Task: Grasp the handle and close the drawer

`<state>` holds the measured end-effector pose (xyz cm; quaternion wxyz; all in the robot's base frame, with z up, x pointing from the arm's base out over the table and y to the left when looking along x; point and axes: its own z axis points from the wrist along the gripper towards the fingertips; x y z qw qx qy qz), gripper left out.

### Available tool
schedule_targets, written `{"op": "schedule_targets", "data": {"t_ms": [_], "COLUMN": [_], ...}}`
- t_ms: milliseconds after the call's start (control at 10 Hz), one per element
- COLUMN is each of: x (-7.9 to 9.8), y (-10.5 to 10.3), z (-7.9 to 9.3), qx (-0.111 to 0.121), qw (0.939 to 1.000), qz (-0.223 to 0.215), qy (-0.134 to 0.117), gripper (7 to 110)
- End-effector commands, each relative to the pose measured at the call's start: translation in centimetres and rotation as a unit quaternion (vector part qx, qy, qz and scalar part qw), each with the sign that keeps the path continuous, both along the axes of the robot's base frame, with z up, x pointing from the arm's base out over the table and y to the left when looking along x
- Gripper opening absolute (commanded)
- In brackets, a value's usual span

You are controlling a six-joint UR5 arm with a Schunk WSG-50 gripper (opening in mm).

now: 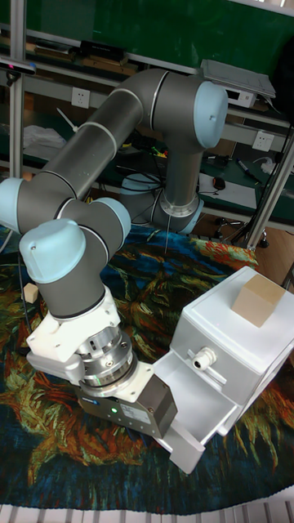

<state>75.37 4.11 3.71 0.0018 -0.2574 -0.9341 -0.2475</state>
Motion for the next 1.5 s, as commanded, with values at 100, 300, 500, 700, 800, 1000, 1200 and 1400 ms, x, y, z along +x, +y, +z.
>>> {"op": "schedule_targets", "data": {"t_ms": [100, 300, 500, 700, 800, 1000, 1200, 1400], "x": [-1.0, -2.4, -3.4, -3.9, -4.0, -4.0, -4.2, -4.5], "y": [-0.8, -1.6, -1.7, -1.3, -0.8, 0.5, 1.5, 1.9], "z": [0.8, 1.0, 0.9, 0.7, 0.5, 0.4, 0.6, 1.0], "qx": [0.004, -0.011, -0.006, 0.002, 0.003, 0.009, 0.015, 0.016], "qw": [1.0, 0.9999, 1.0, 1.0, 1.0, 0.9998, 0.9996, 0.9994], "qz": [0.0, 0.004, 0.006, 0.0, -0.005, -0.018, -0.024, -0.029], "qy": [0.002, 0.005, -0.002, -0.004, -0.006, -0.008, -0.009, -0.008], "gripper": [7, 7, 7, 7, 7, 7, 7, 7]}}
